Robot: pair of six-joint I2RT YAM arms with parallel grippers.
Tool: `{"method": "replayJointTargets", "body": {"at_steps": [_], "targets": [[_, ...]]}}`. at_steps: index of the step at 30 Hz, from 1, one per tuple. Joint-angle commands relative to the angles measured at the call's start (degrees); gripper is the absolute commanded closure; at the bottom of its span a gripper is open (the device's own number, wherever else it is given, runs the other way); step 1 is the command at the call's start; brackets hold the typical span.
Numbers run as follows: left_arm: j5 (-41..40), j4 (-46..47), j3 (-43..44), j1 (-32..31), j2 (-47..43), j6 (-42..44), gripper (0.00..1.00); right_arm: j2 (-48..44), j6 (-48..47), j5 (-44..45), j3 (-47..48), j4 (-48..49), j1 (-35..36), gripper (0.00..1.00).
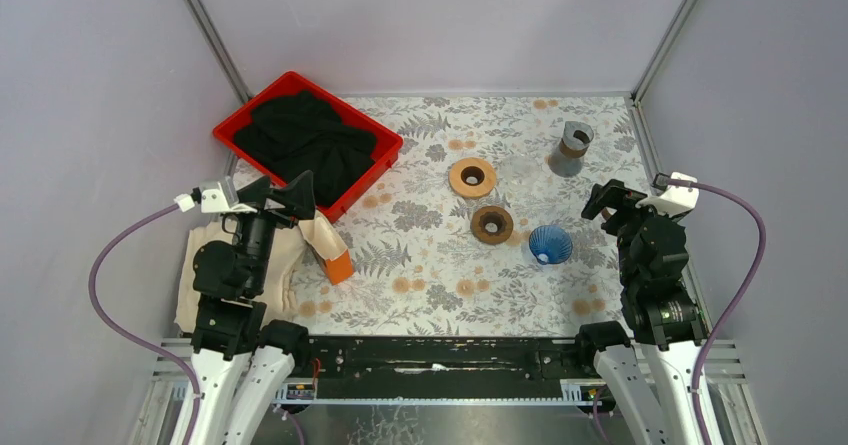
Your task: Place the coffee filter in the dripper
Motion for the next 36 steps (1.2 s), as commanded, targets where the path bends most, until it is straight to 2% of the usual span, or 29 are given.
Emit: {"method": "replayJointTargets", "body": {"at_steps": [1,14,19,24,36], "targets": [[-0.3,0.1,0.8,-0.4,-0.1,0.2,0.00,0.5,0.4,-1.0,0.0,2.4,-0.3,0.01],[-1.7,-1.9,2.0,-0.4,-0.4,0.0,0.00,3.5,0.3,-3.3,1.8,0.7,-0.3,0.01],[-1.0,-4.3,2.8,-0.5,0.3,0.2,0.00,11.2,1.6,-6.3,5.3,-2.4,-0.3,0.01],[0.6,-5.3,2.3,-1.1,-0.2,1.9,0.00,19.7,4.5,-1.5,8.4,-6.8,-0.7,0.01],[2.0,-5.7,0.7,-7.1,-0.7,5.7,0.00,31.1,10.1,1.2,12.7,-11.2,-15.0,0.00]]}}
